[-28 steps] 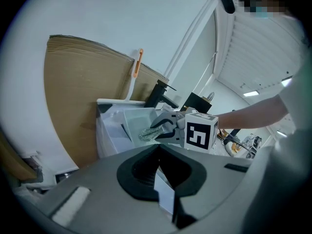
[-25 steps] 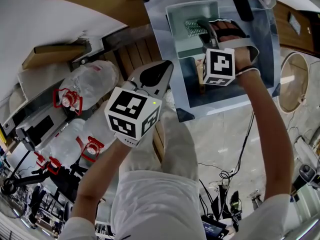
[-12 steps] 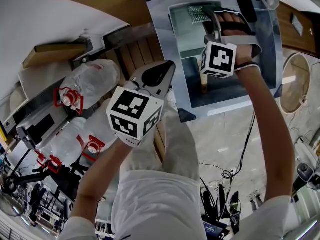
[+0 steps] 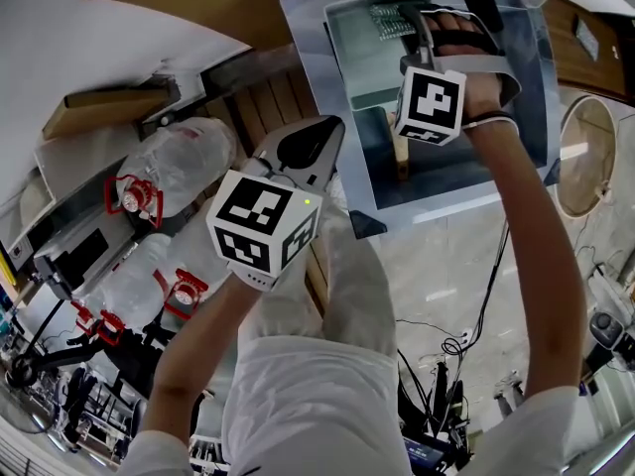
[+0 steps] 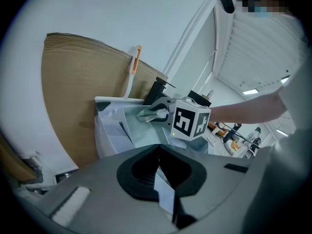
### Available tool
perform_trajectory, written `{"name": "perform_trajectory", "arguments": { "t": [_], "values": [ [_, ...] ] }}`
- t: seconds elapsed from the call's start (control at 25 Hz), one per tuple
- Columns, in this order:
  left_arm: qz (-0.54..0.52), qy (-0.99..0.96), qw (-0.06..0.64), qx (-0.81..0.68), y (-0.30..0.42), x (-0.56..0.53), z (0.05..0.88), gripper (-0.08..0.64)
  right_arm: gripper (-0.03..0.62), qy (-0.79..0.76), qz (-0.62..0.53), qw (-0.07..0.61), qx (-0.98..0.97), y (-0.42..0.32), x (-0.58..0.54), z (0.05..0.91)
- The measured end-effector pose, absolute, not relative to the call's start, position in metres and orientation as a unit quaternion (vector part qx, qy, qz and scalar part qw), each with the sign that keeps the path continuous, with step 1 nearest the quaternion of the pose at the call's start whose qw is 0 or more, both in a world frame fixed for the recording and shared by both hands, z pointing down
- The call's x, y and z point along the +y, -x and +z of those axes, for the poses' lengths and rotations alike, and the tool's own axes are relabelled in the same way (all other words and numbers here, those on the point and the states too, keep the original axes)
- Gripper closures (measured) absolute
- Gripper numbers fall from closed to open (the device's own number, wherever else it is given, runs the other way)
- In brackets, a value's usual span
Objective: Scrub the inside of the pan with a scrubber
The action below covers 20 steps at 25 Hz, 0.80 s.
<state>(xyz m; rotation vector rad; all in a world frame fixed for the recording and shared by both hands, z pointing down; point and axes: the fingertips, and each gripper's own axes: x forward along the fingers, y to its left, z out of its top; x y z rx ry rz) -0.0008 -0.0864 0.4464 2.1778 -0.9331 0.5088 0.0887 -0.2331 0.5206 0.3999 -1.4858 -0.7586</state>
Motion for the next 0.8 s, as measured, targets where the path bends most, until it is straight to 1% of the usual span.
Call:
{"name": "perform_trajectory", "arguments": {
  "t": [0.32, 0.8],
  "values": [
    [0.194, -0.842, 0.352, -0.361, 0.001, -0.084, 0.447, 0.555, 0.456, -0.184, -0.303, 0.653, -0.670, -0.091, -0.221, 0.527],
    [0.196, -0.843, 0.353, -0.355, -0.006, -0.081, 0.448, 0.555, 0.457, -0.164, -0.297, 0.658, -0.673, -0.100, -0.187, 0.546]
  ]
}}
